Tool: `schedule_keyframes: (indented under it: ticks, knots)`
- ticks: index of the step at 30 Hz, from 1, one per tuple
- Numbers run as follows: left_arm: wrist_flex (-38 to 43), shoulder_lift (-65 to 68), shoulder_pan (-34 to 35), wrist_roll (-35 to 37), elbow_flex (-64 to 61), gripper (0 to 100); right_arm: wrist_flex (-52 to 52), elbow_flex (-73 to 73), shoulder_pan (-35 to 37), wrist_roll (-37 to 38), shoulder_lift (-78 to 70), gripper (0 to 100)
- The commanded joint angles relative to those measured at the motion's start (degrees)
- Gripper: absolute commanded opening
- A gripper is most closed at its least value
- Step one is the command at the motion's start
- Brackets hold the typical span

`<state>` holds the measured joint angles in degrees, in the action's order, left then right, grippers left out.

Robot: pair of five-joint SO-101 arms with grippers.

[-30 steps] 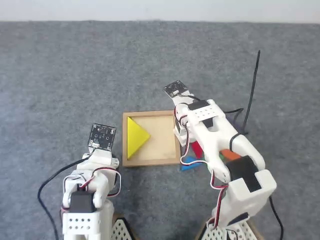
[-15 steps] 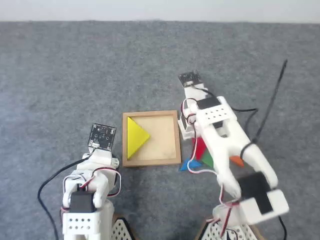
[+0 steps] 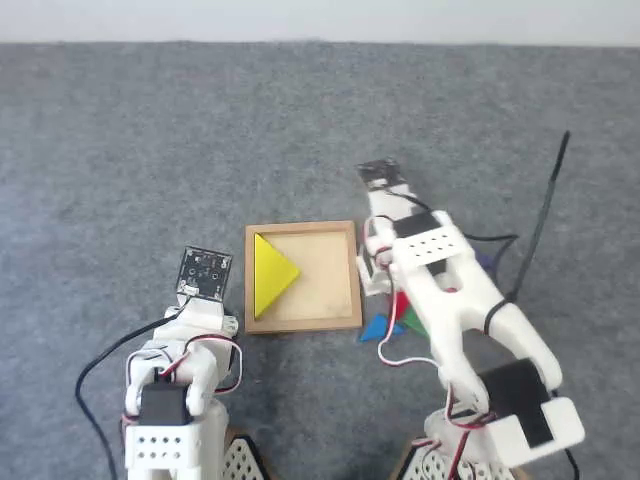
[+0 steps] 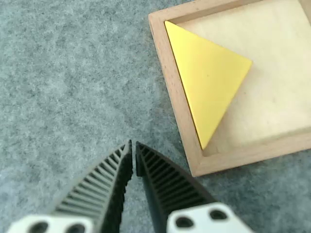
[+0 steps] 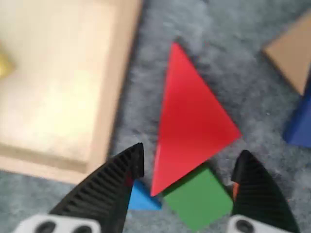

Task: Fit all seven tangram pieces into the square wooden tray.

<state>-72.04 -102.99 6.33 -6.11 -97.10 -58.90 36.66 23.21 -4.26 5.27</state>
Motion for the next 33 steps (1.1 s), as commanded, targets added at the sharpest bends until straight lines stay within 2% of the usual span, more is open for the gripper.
schedule_keyframes:
  ticks: [1, 7, 10, 15, 23, 28, 33]
  knots:
    - [-0.26, -1.05, 0.18, 0.44, 0.66, 1, 4.26, 0.53, -0.75, -0.26, 3.12, 31.9]
    - [-0.26, -1.05, 0.18, 0.44, 0.66, 1, 6.90, 0.62, -0.92, -0.09, 2.59, 32.1]
    - [-0.26, -1.05, 0.18, 0.44, 0.66, 1, 8.04, -0.18, -1.01, 2.64, -1.36, 32.1]
    - [-0.26, -1.05, 0.18, 0.44, 0.66, 1, 7.78, -3.87, -1.10, 3.78, -9.45, 31.9]
    - [-0.26, -1.05, 0.18, 0.44, 0.66, 1, 6.37, -4.57, -1.01, 3.78, -10.86, 31.4]
    - [-0.26, -1.05, 0.18, 0.44, 0.66, 1, 6.64, -4.57, -0.84, 3.78, -10.68, 20.3]
    - [-0.26, -1.05, 0.18, 0.44, 0.66, 1, 6.37, -4.75, -0.57, 3.87, -10.51, 19.7]
